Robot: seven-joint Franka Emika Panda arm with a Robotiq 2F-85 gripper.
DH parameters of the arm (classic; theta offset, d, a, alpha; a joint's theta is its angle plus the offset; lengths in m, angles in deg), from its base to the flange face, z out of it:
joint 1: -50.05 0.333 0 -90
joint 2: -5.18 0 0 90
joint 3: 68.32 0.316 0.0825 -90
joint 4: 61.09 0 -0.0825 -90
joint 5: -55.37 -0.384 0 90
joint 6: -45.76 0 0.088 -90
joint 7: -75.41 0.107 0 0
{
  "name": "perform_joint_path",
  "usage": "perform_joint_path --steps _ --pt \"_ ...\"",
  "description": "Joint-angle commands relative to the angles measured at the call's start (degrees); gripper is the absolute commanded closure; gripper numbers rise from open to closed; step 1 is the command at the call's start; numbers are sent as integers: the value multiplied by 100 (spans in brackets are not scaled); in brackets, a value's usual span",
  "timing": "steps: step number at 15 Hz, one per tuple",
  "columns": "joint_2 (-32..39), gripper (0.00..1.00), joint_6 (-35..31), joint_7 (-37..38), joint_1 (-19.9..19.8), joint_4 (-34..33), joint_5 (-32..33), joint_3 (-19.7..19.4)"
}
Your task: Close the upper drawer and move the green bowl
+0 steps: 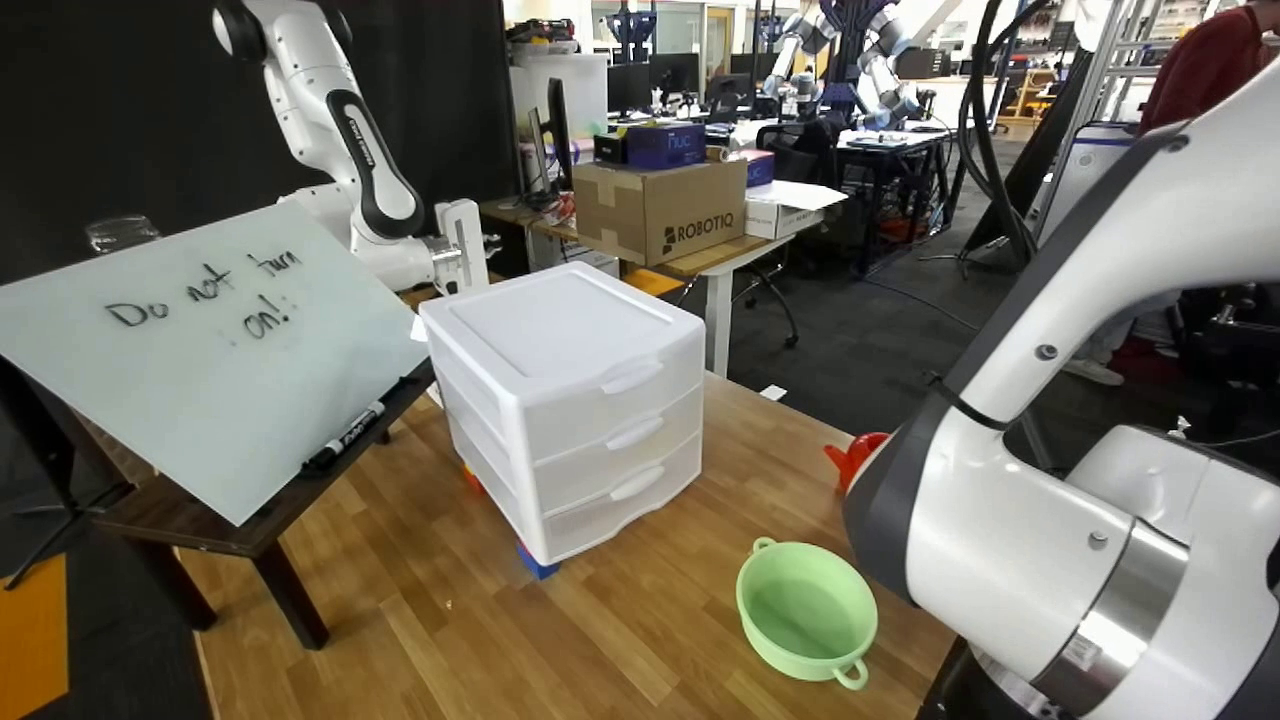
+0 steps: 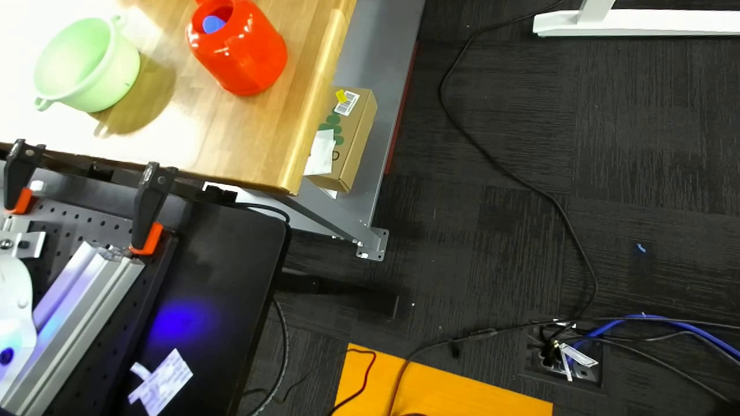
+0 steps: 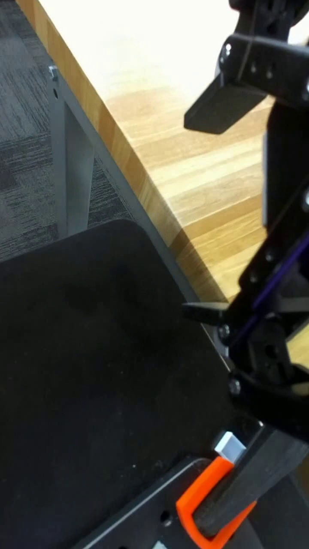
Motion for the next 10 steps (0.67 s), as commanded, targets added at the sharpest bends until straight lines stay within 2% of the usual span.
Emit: perform_joint_path --steps 1,2,10 --pt "44 0 -398 -251 47 -169 428 -37" --pt "0 0 -180 -78 21 -69 276 -5" --pt "23 0 -252 -147 21 -108 415 -15"
